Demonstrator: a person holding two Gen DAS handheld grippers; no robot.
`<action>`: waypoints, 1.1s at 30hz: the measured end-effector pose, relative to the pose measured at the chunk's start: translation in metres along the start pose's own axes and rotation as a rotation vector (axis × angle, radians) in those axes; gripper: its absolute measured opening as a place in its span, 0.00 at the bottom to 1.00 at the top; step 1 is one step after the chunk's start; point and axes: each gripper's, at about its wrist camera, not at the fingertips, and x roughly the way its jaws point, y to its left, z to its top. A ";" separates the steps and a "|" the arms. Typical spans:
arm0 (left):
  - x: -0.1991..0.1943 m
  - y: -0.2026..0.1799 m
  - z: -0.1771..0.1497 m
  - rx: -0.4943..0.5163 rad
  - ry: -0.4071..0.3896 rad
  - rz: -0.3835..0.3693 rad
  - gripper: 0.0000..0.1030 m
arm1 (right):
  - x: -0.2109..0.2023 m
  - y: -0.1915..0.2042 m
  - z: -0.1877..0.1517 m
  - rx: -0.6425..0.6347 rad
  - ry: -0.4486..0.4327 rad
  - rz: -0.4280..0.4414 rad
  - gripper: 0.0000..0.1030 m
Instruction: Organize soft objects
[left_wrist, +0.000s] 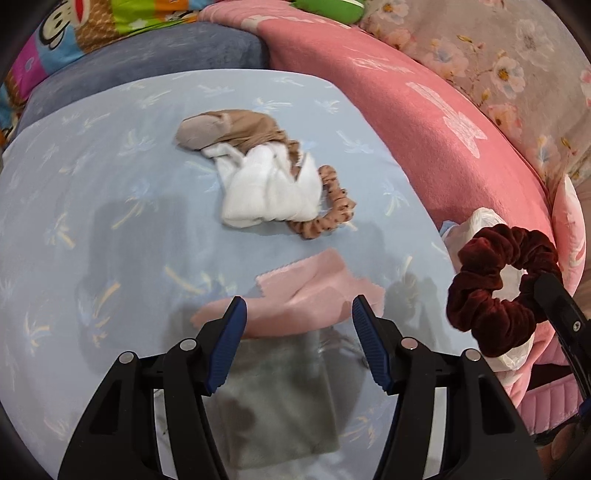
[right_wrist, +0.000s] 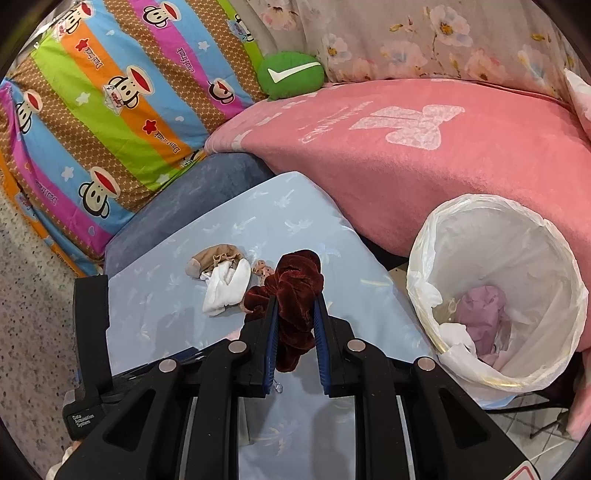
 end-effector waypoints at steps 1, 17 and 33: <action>0.004 -0.002 0.002 0.010 0.007 0.006 0.53 | 0.001 -0.001 0.000 0.001 0.002 -0.001 0.16; -0.031 -0.027 0.017 0.077 -0.064 -0.020 0.03 | -0.024 -0.010 0.015 0.010 -0.061 -0.003 0.16; -0.079 -0.146 0.041 0.286 -0.190 -0.165 0.04 | -0.102 -0.067 0.043 0.067 -0.235 -0.083 0.16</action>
